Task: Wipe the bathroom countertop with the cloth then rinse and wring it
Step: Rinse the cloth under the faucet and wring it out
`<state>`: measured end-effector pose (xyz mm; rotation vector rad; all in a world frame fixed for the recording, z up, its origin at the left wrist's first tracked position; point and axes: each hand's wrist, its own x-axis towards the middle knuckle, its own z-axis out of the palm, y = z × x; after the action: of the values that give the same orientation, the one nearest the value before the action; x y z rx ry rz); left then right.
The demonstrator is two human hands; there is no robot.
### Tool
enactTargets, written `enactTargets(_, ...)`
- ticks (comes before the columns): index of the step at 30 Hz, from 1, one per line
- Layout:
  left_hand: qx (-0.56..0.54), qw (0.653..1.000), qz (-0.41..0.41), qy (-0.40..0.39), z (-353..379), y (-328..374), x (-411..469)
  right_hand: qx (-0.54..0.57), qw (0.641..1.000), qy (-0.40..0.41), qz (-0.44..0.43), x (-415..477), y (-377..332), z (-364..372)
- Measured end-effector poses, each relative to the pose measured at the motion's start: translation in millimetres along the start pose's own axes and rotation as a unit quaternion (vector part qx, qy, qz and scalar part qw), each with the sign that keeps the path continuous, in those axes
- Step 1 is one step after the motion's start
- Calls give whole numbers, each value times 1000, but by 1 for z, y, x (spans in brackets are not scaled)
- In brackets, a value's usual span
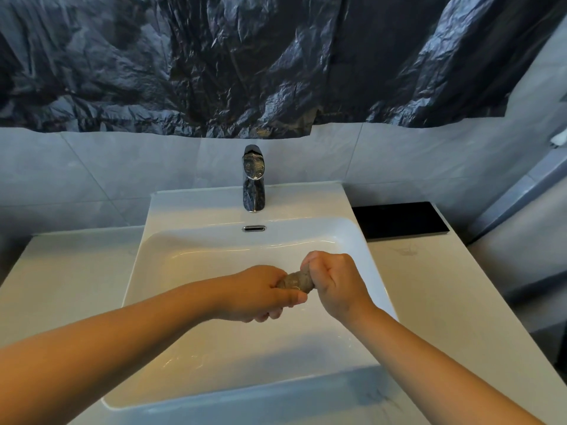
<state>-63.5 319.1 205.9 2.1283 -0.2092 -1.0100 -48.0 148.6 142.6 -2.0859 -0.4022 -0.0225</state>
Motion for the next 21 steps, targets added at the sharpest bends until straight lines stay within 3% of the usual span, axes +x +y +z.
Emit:
enactTargets(5, 169, 983, 19, 76, 13, -15, 8, -98, 993, -63, 35, -1, -6, -2)
enactTargets(13, 217, 965, 57, 133, 21, -28, 11, -145, 984, -86, 63, -11, -12, -2)
enactTargets(17, 106, 981, 79, 140, 12, -26, 10, 54, 982, 29, 176, -22, -13, -22)
enactTargets(21, -46, 989, 111, 84, 19, -11, 10, 259, 906, 53, 329, -51, -8, -47)
